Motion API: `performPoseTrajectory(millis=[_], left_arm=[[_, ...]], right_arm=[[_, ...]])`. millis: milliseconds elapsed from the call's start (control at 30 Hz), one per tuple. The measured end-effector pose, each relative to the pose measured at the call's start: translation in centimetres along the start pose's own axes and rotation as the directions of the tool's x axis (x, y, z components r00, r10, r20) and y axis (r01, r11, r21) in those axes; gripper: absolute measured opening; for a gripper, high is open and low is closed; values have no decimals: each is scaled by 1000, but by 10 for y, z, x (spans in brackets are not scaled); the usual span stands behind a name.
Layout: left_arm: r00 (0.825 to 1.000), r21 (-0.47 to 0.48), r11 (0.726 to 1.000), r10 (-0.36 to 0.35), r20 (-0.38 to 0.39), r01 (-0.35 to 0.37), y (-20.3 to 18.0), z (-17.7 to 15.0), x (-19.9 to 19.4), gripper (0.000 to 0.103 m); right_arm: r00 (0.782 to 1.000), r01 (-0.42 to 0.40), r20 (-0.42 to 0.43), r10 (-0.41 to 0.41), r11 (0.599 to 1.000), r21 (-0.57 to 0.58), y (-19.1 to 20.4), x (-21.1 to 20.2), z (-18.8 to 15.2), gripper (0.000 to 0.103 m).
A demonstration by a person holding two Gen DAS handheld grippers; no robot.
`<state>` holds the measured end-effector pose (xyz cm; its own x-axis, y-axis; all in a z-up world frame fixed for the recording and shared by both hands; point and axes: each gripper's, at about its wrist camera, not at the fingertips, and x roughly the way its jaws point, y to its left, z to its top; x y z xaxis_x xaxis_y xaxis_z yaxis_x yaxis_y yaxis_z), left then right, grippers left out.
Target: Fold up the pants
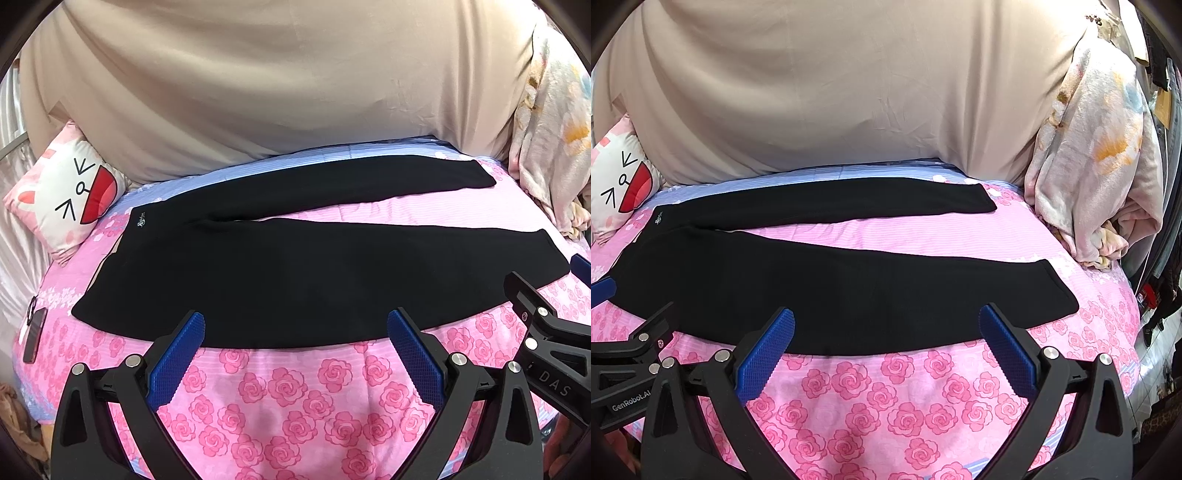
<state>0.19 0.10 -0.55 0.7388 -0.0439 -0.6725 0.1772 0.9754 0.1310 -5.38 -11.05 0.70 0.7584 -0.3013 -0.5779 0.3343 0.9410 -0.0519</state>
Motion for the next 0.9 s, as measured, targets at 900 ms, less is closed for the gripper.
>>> performPoseTrajectory(millis=[900], left_arm=[[1000,2,1000,0,-6,0,-1,2,0,98]], right_arm=[[1000,1,-3,-1,1000,0,-1,0,0,98]])
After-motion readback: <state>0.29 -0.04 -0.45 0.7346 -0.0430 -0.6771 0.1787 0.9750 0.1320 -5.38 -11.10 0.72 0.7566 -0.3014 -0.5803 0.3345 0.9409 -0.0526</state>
